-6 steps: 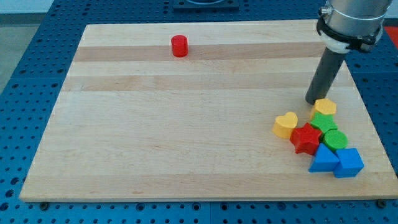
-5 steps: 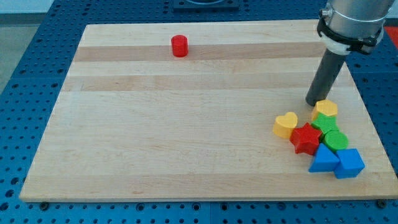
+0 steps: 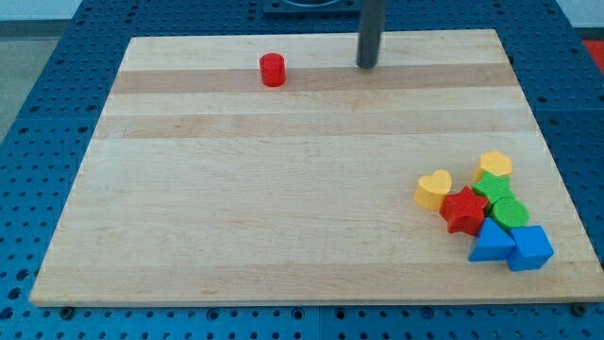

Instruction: Move the red circle in between the yellow heart and yellow hexagon

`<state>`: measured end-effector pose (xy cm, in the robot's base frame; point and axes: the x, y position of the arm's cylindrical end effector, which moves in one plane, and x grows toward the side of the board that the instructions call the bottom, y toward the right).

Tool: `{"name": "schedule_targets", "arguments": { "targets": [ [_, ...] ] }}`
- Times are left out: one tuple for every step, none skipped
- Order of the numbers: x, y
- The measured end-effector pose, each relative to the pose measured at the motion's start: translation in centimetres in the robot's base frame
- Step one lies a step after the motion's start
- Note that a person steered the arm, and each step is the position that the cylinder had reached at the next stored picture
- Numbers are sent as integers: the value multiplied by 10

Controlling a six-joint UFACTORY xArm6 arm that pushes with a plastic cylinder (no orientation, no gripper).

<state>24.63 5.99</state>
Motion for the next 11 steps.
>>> {"name": "schedule_targets", "arguments": {
  "targets": [
    [-26,-56],
    [-27,-117],
    [-25,-161],
    [-11,-172],
    [5,-171],
    [23,-161],
    [29,-139],
    [29,-114],
    [30,-92],
    [30,-70],
    [39,-48]
  ]
}}
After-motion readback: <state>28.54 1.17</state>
